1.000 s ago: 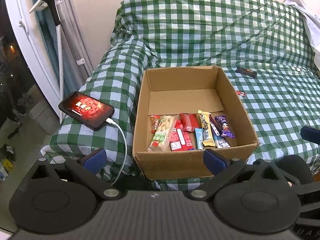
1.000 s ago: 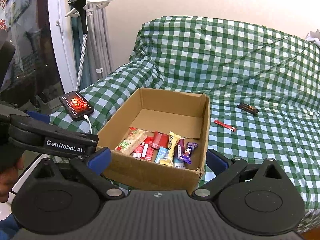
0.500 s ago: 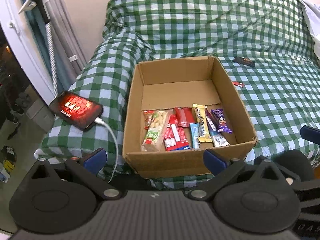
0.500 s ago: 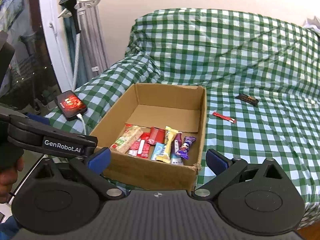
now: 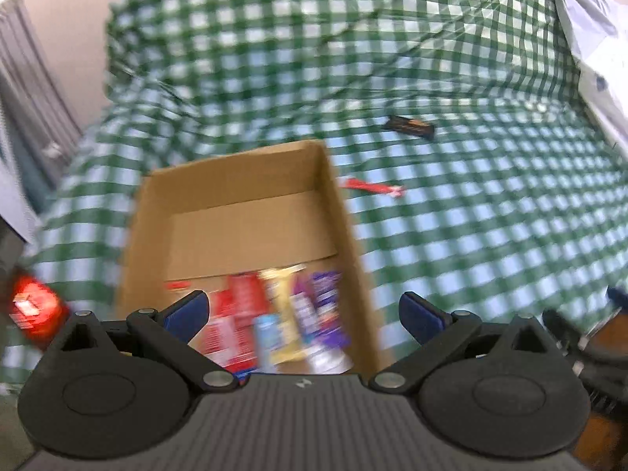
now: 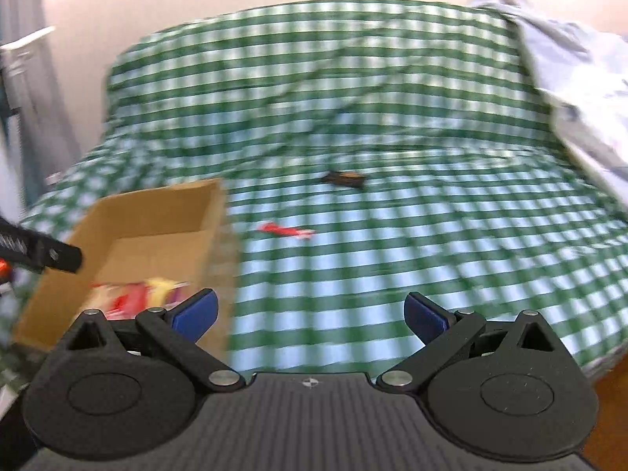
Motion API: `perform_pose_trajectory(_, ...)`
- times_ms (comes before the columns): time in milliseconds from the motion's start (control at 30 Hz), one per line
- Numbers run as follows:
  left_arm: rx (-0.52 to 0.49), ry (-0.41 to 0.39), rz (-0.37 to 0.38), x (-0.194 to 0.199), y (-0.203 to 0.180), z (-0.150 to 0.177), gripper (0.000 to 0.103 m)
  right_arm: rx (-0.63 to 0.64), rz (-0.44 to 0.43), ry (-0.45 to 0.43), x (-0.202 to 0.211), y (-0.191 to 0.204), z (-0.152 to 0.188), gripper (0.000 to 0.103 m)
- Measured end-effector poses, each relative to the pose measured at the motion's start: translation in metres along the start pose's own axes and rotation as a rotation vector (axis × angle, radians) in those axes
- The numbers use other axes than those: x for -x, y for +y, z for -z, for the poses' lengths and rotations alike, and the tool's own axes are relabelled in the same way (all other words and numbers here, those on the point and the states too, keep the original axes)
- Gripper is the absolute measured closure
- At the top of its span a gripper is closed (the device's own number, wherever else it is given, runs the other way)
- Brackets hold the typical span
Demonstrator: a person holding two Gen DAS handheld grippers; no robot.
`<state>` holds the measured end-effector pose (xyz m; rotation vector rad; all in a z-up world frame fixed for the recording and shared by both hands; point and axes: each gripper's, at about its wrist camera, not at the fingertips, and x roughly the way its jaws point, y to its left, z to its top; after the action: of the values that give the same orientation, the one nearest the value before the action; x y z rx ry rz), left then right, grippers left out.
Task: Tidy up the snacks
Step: 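Grasp the red stick candy with the left tool while the right tool grasps the chocolate bar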
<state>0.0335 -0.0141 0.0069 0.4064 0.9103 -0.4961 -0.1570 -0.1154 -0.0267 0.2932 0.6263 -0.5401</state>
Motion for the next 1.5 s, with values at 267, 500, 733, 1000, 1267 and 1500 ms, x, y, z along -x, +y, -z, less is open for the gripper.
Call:
perform_pose_trajectory(267,0.110,0.239,0.072,-0.141,-0.088,-0.114,0.000,0.023,0.073,0.010,-0.094,-0.082,-0.041,0.001)
perform_pose_trajectory(500,0.239,0.414,-0.049,-0.289,-0.127,-0.161,0.000,0.098,0.042,0.063,-0.238,-0.134,-0.083,0.001)
perform_pose_trajectory(733,0.342,0.455,-0.122,-0.369,-0.116,-0.177,0.001,0.181,-0.064,0.097,-0.377,-0.139,-0.108,0.001)
perform_pose_trajectory(1000,0.427,0.494,-0.075,-0.398,-0.091,-0.178,0.005,0.319,-0.174,0.102,-0.476,-0.082,-0.134,0.001)
perform_pose_trajectory(1267,0.380,0.401,0.016,-0.380,-0.087,-0.183,0.093,0.482,-0.256,0.100,-0.512,-0.042,-0.159,0.022)
perform_pose_trajectory(1500,0.339,0.352,0.097,-0.343,-0.085,-0.175,0.094,0.382,-0.237,0.116,-0.454,-0.062,-0.141,0.062)
